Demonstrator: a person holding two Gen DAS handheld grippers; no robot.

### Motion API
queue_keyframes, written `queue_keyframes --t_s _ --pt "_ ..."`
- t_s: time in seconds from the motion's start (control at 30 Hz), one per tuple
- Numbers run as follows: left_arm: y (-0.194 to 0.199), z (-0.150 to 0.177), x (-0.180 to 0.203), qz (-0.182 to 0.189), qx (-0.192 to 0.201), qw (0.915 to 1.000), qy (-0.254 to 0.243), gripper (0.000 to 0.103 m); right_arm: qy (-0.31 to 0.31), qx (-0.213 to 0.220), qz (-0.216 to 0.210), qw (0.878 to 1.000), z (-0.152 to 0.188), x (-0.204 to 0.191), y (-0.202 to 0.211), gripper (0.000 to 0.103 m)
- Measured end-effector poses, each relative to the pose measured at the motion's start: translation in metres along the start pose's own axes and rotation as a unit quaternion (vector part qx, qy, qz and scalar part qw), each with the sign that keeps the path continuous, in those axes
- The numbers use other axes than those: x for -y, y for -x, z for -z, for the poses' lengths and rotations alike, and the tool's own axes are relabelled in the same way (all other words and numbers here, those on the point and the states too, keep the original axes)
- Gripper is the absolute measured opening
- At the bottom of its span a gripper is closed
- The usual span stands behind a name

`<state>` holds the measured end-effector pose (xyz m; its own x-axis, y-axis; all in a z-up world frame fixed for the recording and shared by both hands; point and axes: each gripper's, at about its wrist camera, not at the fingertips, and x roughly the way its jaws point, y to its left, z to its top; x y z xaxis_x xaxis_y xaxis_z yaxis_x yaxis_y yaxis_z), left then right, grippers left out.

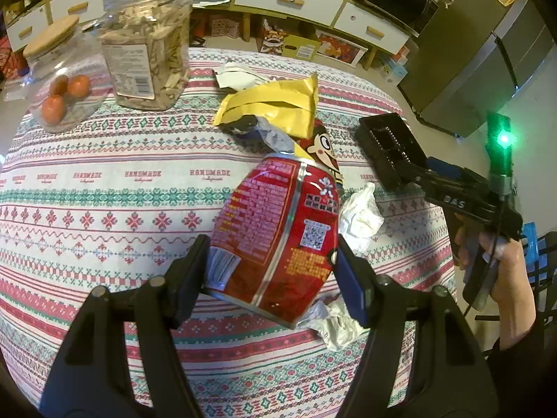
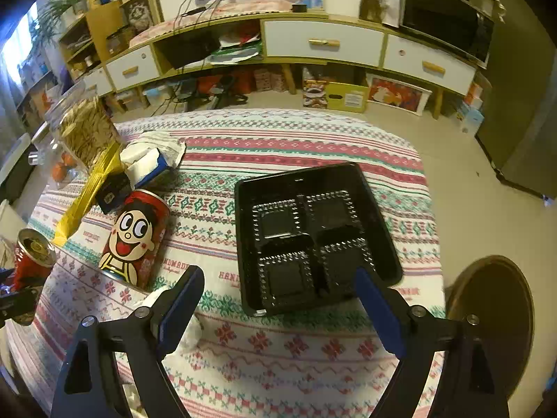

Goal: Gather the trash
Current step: 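Carry the red can and black tray toward the brown bin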

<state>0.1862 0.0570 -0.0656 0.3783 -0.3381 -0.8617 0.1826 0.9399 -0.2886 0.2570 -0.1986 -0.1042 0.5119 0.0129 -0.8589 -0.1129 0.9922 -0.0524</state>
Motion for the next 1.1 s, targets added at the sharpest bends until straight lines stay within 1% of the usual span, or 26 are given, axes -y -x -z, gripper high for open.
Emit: queue_keyframes --t_s 0.17,0.23,0.3,0.33,0.47,0.7,0.9,1.1 --pt "-0.004 -0.002 -0.002 0.0 -0.004 1.0 0.006 0.069 0.017 -0.011 0.026 0.999 -0.003 -0.004 -0.024 0.085" --pt "-0.005 -0.002 -0.002 0.001 -0.004 1.0 0.008 0.069 0.016 -0.016 0.028 0.999 -0.004 -0.001 -0.033 0.076" --pt "-0.007 -0.003 -0.003 0.0 -0.005 1.0 0.008 0.069 0.013 -0.023 0.025 0.999 -0.003 0.003 -0.039 0.063" --pt "-0.007 -0.003 -0.003 0.0 -0.005 1.0 0.008 0.069 0.011 -0.021 0.022 0.999 -0.002 0.005 -0.04 0.061" --pt "-0.008 -0.004 -0.002 -0.002 -0.005 0.9999 0.01 0.069 0.008 -0.015 0.017 1.0 -0.001 0.01 -0.033 0.059" --pt "-0.002 -0.005 0.014 0.008 0.007 0.9999 0.001 0.069 0.018 -0.003 0.03 0.999 0.009 0.01 0.001 0.058" --pt "-0.002 -0.006 0.043 0.021 0.015 0.9995 -0.019 0.069 0.019 0.009 0.04 0.999 0.022 0.017 0.038 0.058" --pt "-0.005 -0.006 0.079 0.037 0.021 0.9981 -0.045 0.069 0.0 0.016 0.05 0.999 0.042 0.04 0.071 0.058"
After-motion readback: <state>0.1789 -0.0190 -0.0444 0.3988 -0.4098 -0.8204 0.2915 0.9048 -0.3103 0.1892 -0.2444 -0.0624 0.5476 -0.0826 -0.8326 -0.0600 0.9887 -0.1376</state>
